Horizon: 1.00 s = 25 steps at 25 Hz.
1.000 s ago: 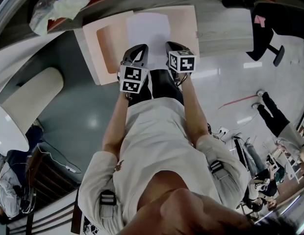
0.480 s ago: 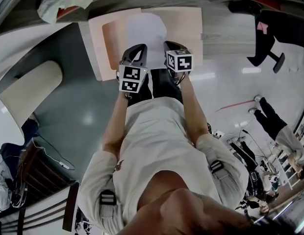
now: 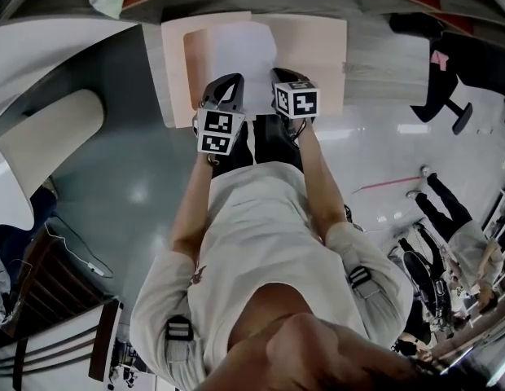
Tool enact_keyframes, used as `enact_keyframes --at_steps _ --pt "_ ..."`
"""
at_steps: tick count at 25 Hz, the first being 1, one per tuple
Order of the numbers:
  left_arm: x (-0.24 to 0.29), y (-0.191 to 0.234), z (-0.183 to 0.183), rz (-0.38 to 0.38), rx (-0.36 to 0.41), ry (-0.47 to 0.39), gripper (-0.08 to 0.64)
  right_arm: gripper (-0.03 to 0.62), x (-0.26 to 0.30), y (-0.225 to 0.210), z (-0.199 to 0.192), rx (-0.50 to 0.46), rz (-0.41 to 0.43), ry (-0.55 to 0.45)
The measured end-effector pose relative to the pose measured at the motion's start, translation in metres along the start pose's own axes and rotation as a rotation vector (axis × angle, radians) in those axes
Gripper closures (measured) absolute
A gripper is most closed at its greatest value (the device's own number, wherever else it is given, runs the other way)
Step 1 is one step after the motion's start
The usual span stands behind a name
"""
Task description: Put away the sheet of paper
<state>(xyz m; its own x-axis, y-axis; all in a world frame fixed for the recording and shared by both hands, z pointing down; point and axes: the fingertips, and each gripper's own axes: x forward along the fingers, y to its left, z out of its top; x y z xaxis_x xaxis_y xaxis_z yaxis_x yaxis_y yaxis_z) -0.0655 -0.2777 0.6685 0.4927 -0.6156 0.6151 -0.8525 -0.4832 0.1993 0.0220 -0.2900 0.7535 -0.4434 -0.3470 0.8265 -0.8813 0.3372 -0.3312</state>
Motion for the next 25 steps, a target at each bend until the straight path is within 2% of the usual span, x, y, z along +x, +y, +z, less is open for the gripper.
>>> enact_keyframes --at_steps 9,17,25 --pt "-0.010 0.015 -0.009 0.029 -0.024 0.000 0.545 0.574 0.013 0.014 -0.004 -0.029 0.014 0.036" --pt "-0.012 0.021 -0.013 0.033 -0.027 0.001 0.545 0.574 0.017 0.006 -0.008 -0.033 -0.021 0.067" --pt "-0.014 0.029 -0.012 0.032 -0.026 0.003 0.545 0.574 0.029 0.019 -0.004 -0.045 0.001 0.077"
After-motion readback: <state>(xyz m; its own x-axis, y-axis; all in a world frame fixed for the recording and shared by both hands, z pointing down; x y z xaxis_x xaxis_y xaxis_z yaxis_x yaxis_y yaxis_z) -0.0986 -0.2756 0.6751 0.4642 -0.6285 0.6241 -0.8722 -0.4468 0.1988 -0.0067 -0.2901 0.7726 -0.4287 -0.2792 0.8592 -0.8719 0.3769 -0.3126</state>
